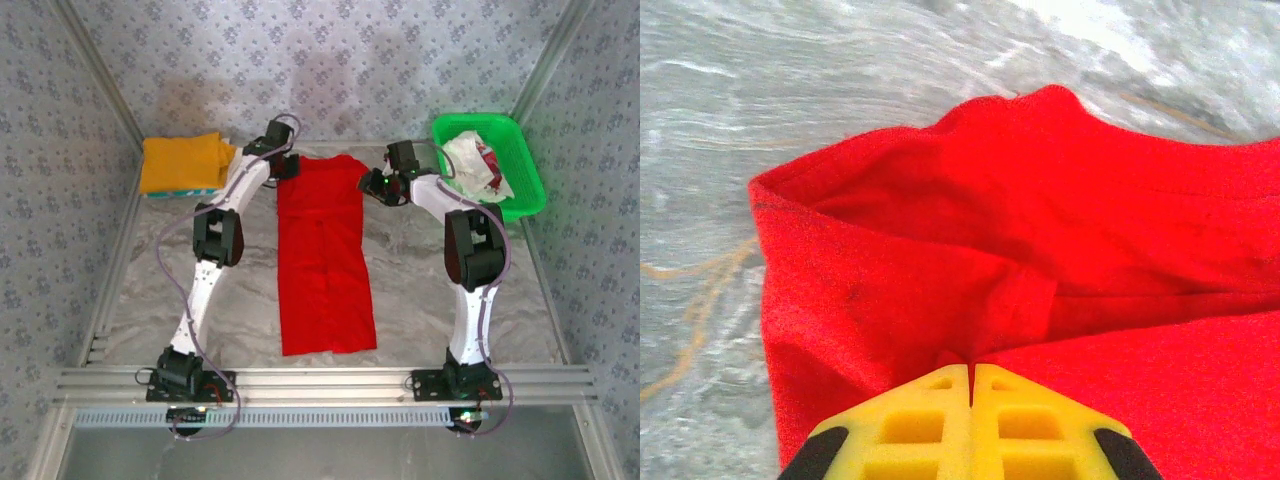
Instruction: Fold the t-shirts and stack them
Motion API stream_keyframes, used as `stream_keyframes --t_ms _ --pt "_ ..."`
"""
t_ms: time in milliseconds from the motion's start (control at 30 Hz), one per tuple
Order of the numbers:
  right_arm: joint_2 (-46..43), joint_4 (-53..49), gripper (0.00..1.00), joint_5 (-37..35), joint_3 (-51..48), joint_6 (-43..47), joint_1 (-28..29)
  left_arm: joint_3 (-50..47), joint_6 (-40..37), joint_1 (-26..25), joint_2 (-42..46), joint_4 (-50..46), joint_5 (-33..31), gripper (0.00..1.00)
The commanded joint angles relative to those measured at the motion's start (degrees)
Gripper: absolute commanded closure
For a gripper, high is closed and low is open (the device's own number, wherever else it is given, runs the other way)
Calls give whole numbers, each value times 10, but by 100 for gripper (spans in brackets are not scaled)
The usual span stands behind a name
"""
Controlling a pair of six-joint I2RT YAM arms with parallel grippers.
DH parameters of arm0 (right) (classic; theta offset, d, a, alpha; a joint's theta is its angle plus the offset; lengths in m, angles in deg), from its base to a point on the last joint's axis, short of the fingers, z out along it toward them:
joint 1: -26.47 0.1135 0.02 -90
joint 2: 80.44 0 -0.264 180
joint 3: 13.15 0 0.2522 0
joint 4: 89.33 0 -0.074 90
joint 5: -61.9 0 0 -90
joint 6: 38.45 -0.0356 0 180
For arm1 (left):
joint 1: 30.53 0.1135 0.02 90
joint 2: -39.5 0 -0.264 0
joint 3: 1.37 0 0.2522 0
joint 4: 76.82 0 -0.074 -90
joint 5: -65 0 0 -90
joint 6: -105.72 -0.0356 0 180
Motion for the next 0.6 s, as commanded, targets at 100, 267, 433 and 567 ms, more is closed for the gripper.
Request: stream_keyframes --t_ms 100,267,433,567 --pt "12 -4 54 2 1 -4 -5 1 27 11 27 -3 -17 100" --pt "15 -6 54 4 2 -4 -4 -1 20 11 38 3 -3 77" --pt "14 -4 54 3 1 -6 -4 -1 15 11 40 -1 6 95" --pt "14 -5 54 5 0 -5 -3 1 17 10 41 -8 9 94"
